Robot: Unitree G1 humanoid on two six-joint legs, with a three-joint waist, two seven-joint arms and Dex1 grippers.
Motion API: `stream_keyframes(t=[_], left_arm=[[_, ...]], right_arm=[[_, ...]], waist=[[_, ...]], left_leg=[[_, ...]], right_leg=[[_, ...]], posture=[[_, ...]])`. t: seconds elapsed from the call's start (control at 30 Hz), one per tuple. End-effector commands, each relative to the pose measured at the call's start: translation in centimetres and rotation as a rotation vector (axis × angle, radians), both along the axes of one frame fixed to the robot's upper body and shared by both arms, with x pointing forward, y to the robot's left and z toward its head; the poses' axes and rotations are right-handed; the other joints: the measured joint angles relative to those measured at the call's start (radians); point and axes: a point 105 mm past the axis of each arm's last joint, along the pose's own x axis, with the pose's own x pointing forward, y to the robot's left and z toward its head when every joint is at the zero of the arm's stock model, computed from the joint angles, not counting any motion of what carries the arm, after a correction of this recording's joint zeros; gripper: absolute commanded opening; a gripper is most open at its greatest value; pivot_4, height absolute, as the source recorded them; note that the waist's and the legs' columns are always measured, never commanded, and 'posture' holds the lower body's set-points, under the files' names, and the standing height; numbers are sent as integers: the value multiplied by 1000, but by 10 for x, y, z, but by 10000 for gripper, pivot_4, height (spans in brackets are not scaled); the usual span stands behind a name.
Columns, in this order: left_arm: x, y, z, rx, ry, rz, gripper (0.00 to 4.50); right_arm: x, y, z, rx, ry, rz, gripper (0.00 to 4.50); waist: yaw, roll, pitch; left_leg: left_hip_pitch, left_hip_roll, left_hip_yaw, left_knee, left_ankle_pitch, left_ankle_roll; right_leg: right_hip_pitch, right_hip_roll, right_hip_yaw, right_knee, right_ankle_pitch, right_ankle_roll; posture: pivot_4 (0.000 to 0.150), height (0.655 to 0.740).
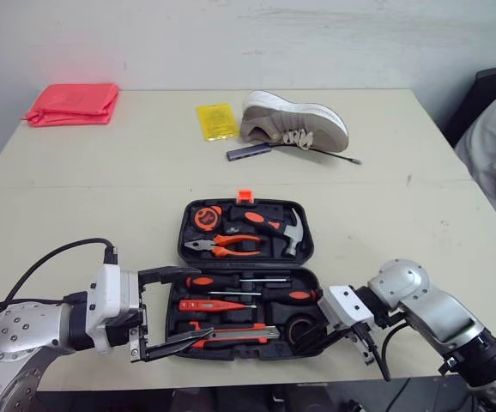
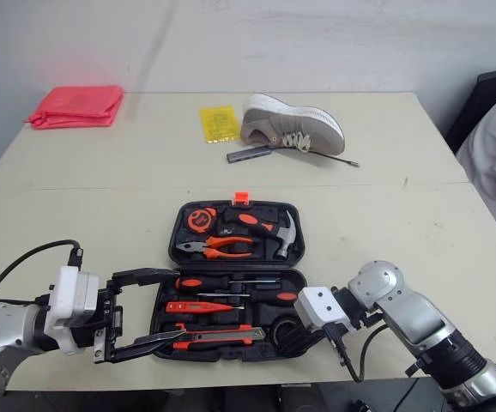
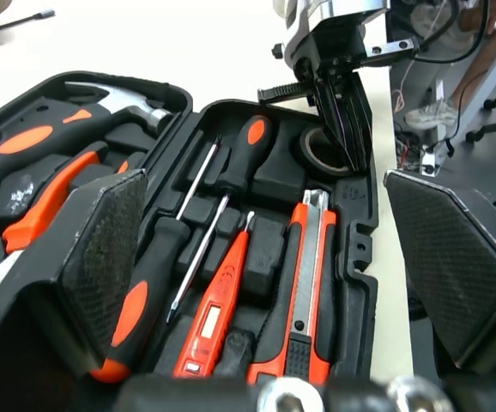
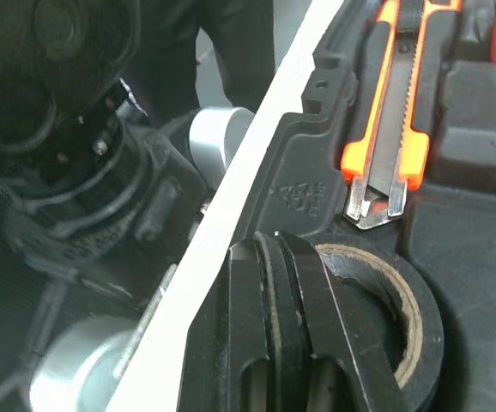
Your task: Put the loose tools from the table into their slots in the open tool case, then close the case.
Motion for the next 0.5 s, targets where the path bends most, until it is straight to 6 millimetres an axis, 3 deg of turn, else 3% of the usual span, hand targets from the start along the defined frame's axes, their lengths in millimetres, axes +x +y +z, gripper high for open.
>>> stream_keyframes(t=[0.03,0.17,0.23,0.37,0.5], left_arm=[[-2,6,5,6,-28,20,45000],[3,24,4,12,-36,122,45000],[8,41,5,-3,-42,215,45000],[26,84,-5,33,-38,467,31586],[54,107,-23,40,-6,652,13178]], right_arm=[[0,-14,-8,-36,59,-57,865],[-2,-14,30,107,161,-110,865],[7,-19,48,160,192,-203,865],[46,-51,68,193,114,-473,0],[81,-84,52,127,-39,-654,0]], waist=[[1,0,0],[4,2,2],[4,2,2],[-1,2,3],[2,1,3]], left_leg=[[0,0,0,0,0,0],[-1,0,0,0,0,1],[-2,0,0,0,0,2],[-2,0,-1,0,0,1],[-2,0,-1,0,0,1]], right_leg=[[0,0,0,0,0,0],[0,-2,0,0,0,0],[-1,-3,0,0,0,0],[-1,-2,0,0,0,-1],[-1,-2,0,-1,-1,-2]], posture=[[1500,7400],[1500,7400],[1500,7400],[1500,7400],[1500,7400]])
